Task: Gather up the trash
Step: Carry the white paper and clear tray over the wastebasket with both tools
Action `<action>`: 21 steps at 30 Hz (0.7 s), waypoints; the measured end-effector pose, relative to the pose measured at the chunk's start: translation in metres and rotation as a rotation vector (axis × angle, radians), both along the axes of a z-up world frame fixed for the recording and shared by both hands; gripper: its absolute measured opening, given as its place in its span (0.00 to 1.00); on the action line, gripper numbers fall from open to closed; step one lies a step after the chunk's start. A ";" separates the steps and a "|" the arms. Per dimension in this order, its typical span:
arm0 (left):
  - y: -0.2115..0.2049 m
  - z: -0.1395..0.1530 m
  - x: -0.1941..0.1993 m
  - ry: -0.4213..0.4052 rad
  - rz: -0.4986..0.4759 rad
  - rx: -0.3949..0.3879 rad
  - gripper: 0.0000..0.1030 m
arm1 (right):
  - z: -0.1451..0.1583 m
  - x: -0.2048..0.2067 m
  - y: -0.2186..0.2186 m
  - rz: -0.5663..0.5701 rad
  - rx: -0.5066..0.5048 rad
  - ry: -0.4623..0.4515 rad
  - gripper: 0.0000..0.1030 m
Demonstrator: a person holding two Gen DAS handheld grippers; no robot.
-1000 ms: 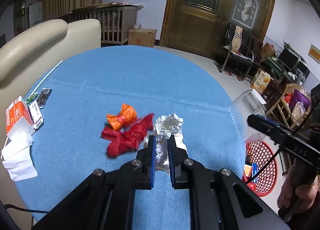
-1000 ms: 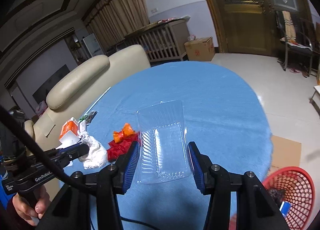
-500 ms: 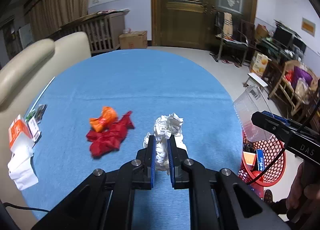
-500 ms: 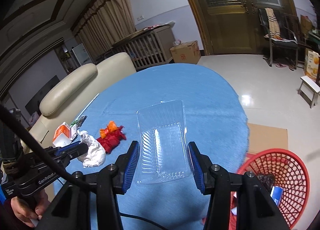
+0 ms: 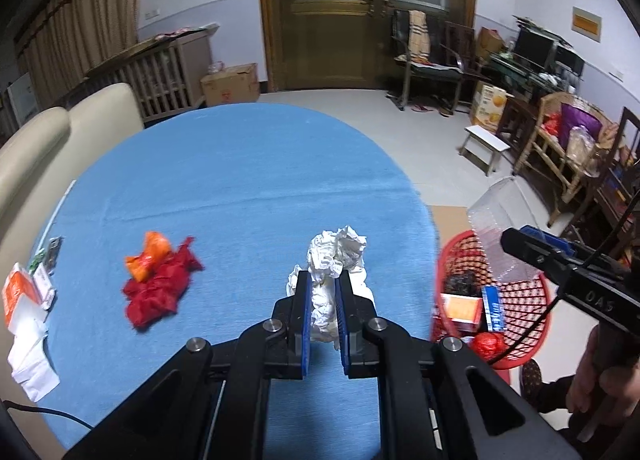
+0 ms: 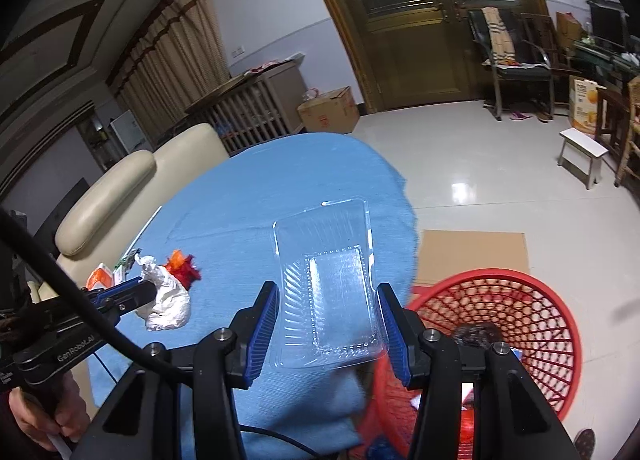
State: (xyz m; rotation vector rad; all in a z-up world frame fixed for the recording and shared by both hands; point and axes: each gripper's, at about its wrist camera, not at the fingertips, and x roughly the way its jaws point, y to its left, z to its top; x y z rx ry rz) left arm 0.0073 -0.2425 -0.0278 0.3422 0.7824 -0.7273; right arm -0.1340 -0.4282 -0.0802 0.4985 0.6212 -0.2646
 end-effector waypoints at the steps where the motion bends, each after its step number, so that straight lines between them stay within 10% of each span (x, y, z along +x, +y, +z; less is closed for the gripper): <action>1: -0.003 0.001 -0.002 0.002 -0.011 -0.004 0.12 | 0.000 -0.004 -0.002 -0.008 -0.009 0.002 0.51; 21: -0.065 0.015 -0.038 0.027 -0.129 -0.014 0.12 | 0.003 -0.059 -0.030 -0.125 -0.093 0.032 0.51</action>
